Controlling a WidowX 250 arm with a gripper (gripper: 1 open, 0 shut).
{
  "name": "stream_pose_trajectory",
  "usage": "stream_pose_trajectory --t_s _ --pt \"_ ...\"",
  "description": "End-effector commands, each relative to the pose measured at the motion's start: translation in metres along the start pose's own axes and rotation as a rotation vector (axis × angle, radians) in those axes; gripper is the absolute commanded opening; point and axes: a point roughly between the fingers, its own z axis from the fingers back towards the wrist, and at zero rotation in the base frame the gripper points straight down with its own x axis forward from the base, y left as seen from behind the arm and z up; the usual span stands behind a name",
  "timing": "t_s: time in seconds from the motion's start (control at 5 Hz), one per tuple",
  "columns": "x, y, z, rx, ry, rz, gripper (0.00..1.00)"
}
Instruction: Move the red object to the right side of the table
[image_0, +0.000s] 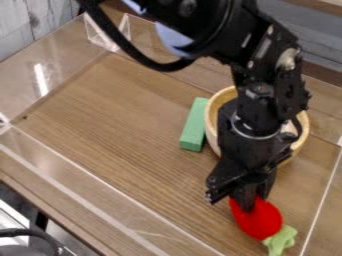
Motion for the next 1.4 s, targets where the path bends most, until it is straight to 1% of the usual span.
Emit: stream_pose_trajectory --t_s 0.0,0.2,0.4,0.8,1.2 --pt "0.002 -0.015 0.034 -0.082 0.002 -0.001 0.00" --pt "0.005 -0.017 0.051 -0.099 0.007 0.021 0.00" --pt "0.005 -0.018 0.061 -0.104 0.010 0.045 0.00" --pt "-0.003 -0.008 0.059 -0.124 -0.003 0.169 0.00" --pt "-0.017 -0.019 0.072 -0.136 -0.018 0.269 0.00"
